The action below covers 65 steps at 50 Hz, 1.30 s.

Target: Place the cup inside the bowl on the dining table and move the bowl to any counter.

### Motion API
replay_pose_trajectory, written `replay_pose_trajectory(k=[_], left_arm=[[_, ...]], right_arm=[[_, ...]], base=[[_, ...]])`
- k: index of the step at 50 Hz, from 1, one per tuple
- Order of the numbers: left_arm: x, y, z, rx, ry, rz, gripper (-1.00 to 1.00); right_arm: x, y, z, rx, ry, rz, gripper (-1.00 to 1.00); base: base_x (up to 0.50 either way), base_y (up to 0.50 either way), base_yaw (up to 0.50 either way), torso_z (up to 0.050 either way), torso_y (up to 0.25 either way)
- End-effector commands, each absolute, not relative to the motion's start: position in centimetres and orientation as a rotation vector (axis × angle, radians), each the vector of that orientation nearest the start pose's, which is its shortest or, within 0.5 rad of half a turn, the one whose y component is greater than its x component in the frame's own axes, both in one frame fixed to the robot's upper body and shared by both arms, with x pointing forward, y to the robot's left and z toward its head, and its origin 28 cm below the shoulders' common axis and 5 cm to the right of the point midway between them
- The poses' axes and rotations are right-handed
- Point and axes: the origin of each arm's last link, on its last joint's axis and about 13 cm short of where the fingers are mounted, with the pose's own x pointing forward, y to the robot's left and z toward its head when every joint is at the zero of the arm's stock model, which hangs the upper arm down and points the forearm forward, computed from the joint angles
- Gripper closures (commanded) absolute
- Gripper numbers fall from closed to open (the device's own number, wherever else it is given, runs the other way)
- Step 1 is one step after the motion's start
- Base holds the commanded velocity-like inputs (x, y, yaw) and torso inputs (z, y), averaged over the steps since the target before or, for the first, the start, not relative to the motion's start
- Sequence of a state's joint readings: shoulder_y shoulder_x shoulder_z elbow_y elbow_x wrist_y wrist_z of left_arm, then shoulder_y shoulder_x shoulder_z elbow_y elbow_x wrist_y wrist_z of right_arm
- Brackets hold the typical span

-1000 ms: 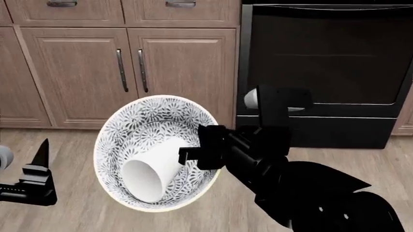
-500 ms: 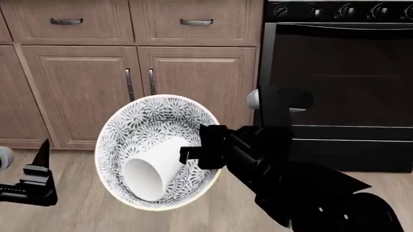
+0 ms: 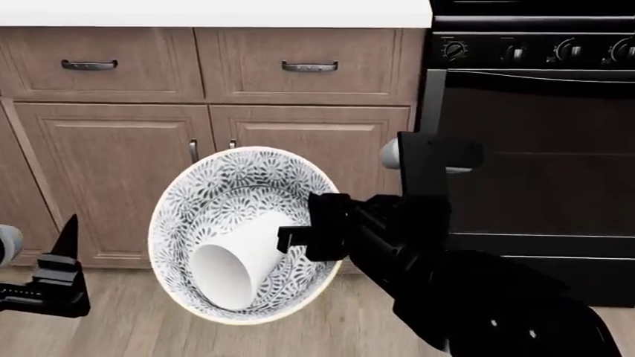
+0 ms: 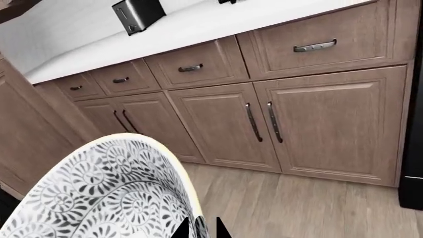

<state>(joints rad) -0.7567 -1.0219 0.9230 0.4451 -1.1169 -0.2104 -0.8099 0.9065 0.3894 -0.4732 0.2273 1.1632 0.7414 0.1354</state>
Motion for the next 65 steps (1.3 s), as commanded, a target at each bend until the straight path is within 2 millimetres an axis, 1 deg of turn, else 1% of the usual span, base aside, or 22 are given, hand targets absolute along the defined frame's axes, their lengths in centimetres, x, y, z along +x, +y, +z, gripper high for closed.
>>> replay_pose_trajectory(k=[1,11,17,32,38,39,41,44,47,51,65], left_arm=[[23.2,25.9,17.0,0.131,0.034,-0.022,-1.0],[23.1,25.8,17.1,0.134,0.033,-0.023,-1.0],[23.4,25.6,17.0,0.133,0.033,-0.023,-1.0],[23.2,25.6,17.2,0.139,0.028,-0.027,-1.0],[23.4,25.0,17.8,0.147,0.017,-0.036,-1.0],[23.2,25.2,18.0,0.149,0.013,-0.041,-1.0],[23.5,24.8,17.8,0.151,0.015,-0.047,-1.0],[23.6,24.7,17.8,0.152,0.016,-0.059,-1.0],[24.0,24.4,18.3,0.161,0.008,-0.072,-1.0],[23.9,24.3,19.0,0.172,-0.009,-0.082,-1.0],[23.5,24.7,19.0,0.169,-0.011,-0.075,-1.0]], right_arm=[[33.6,-10.0,17.4,0.322,0.348,0.49,1.0],[33.4,-10.1,17.5,0.325,0.343,0.488,1.0],[33.4,-10.1,18.4,0.336,0.329,0.487,1.0],[33.1,-10.6,20.8,0.356,0.281,0.485,1.0],[33.0,-10.9,21.6,0.355,0.271,0.477,1.0],[33.0,-11.0,21.9,0.358,0.266,0.471,1.0],[33.0,-11.2,22.3,0.363,0.265,0.463,1.0],[33.0,-11.4,22.8,0.365,0.254,0.457,1.0],[33.0,-11.5,23.0,0.361,0.251,0.452,1.0],[32.9,-11.7,23.3,0.358,0.246,0.447,1.0],[32.7,-12.6,23.5,0.358,0.24,0.412,1.0]], base=[[0.5,0.08,0.0,0.0,0.0],[0.5,0.08,0.0,0.0,0.001],[0.5,0.08,0.0,0.002,0.002],[0.5,0.08,0.0,0.0,0.001],[0.5,0.08,0.0,0.0,0.002],[0.5,0.08,0.0,0.0,0.0],[0.49,0.08,0.0,0.0,0.005],[0.43,0.08,0.0,0.0,0.0],[0.42,0.08,0.0,0.0,0.003],[0.43,0.08,0.0,0.0,0.0],[0.37,0.05,0.0,0.0,0.001]])
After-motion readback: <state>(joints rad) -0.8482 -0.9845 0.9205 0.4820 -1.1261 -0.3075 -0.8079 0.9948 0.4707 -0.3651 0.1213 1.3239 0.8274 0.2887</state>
